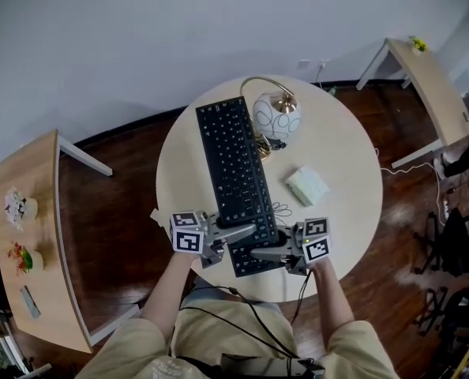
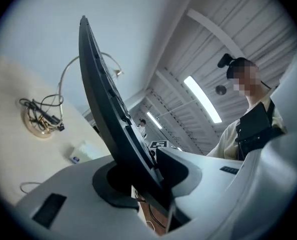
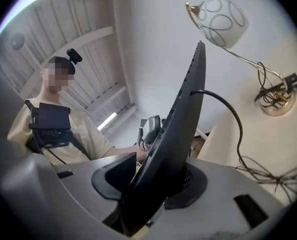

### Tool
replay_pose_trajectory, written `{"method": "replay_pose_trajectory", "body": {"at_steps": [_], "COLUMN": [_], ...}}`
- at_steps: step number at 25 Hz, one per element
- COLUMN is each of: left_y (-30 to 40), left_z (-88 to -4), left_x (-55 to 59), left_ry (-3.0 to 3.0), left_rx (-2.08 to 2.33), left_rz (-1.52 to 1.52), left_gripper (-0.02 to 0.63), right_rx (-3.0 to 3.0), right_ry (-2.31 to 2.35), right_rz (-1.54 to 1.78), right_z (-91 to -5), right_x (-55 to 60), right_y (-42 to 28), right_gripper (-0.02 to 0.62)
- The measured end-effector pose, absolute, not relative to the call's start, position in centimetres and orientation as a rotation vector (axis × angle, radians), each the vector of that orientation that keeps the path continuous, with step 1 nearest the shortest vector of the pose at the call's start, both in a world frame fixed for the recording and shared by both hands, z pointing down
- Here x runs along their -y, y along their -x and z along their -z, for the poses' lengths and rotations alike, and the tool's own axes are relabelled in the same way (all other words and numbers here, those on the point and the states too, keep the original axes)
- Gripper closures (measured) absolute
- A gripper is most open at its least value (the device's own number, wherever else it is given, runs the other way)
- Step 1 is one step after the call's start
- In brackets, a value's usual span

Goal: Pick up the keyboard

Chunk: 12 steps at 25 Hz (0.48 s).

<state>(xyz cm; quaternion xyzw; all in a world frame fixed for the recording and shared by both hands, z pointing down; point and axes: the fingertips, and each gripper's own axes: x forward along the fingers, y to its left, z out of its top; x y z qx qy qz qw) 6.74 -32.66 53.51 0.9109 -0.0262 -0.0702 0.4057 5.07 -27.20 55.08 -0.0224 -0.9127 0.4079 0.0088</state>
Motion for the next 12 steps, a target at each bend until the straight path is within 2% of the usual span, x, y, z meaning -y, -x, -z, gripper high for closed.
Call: {"method": "replay_pose_trajectory", "body": {"at_steps": [7,12], "left_y": [-5.7,-4.7], "left_z": [-46.6,-44.1], "left_x": [30.4,29.2], "left_ry": [-2.541,-2.679], "left_rx": [0.023,-0.133], "left_rz": [0.149,0.105], "left_gripper": [0.494,0.494], "right_rx": [3.023,3.123], "right_ry": [0.017,-0.101], "right_rz": [-0.919,-0.792], "right_z": [-49.2,-47.2], "right_x": [25.8,25.2], "right_y": [-4.2,-2.6], "right_gripper": [0.43,0.431]}}
